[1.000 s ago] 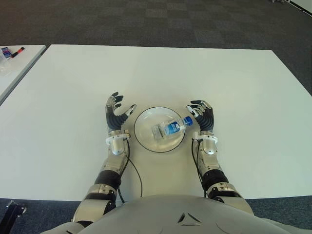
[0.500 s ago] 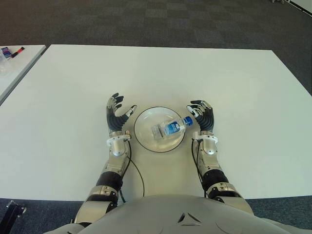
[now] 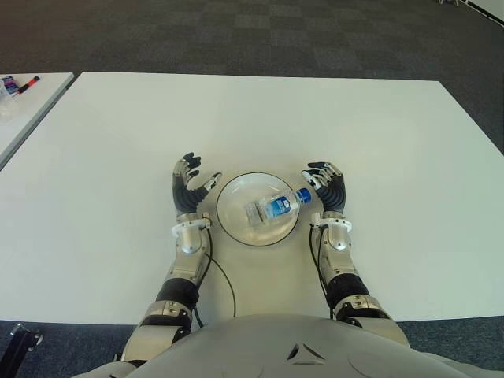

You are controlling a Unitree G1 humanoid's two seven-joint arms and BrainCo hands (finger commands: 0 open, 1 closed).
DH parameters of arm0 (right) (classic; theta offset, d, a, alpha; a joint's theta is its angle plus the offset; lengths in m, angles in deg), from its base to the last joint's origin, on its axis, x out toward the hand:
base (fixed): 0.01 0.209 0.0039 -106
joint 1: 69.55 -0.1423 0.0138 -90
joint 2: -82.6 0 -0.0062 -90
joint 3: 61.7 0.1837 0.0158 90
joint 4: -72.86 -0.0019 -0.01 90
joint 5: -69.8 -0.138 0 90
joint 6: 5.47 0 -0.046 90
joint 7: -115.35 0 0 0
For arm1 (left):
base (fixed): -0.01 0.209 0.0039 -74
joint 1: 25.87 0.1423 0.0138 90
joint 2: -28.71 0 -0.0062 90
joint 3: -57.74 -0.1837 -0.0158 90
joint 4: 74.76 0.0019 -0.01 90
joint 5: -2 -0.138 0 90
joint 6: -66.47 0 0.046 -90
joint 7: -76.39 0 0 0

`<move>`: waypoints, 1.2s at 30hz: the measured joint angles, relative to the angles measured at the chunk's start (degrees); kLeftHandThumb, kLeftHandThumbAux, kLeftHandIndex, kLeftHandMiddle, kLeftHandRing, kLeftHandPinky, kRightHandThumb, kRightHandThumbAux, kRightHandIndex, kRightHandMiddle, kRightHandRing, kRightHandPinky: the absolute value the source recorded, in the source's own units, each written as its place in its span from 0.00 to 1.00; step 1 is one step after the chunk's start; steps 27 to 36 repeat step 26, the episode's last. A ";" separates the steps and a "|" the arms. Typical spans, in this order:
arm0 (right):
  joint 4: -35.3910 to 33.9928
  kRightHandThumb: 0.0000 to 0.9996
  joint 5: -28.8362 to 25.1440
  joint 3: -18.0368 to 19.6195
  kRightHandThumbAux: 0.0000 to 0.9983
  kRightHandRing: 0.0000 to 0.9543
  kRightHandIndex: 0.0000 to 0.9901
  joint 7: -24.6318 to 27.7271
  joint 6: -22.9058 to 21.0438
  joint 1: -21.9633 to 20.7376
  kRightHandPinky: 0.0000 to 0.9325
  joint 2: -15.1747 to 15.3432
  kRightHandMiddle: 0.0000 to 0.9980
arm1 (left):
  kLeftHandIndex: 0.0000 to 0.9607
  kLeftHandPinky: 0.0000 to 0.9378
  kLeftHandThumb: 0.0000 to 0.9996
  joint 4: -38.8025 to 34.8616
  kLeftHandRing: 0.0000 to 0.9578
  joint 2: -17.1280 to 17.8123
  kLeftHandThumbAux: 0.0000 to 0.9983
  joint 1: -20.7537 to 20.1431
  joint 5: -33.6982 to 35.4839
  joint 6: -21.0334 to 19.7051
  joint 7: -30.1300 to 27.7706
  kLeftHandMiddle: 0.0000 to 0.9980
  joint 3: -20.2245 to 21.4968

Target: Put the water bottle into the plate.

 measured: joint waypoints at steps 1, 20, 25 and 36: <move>0.01 0.70 0.00 0.00 0.72 0.46 0.42 -0.02 0.01 0.00 0.48 0.00 0.42 | 0.27 0.37 0.07 0.14 0.33 -0.14 0.90 -0.01 0.54 0.06 -0.48 0.32 0.25; 0.01 0.70 0.05 -0.06 0.72 0.47 0.42 -0.71 0.03 0.06 0.49 0.00 0.42 | 0.44 0.48 0.71 0.56 0.43 -0.05 0.71 -0.43 0.58 -1.54 -2.90 0.40 0.99; 0.01 0.70 0.05 -0.07 0.72 0.47 0.42 -0.84 0.03 0.08 0.49 0.00 0.42 | 0.44 0.48 0.72 0.48 0.44 0.11 0.71 -0.52 -1.53 -1.87 -1.45 0.40 0.89; 0.01 0.70 0.05 -0.07 0.72 0.47 0.42 -0.84 0.03 0.11 0.49 0.00 0.42 | 0.44 0.48 0.72 0.44 0.44 0.19 0.71 -0.53 -2.07 -1.87 -1.10 0.40 0.84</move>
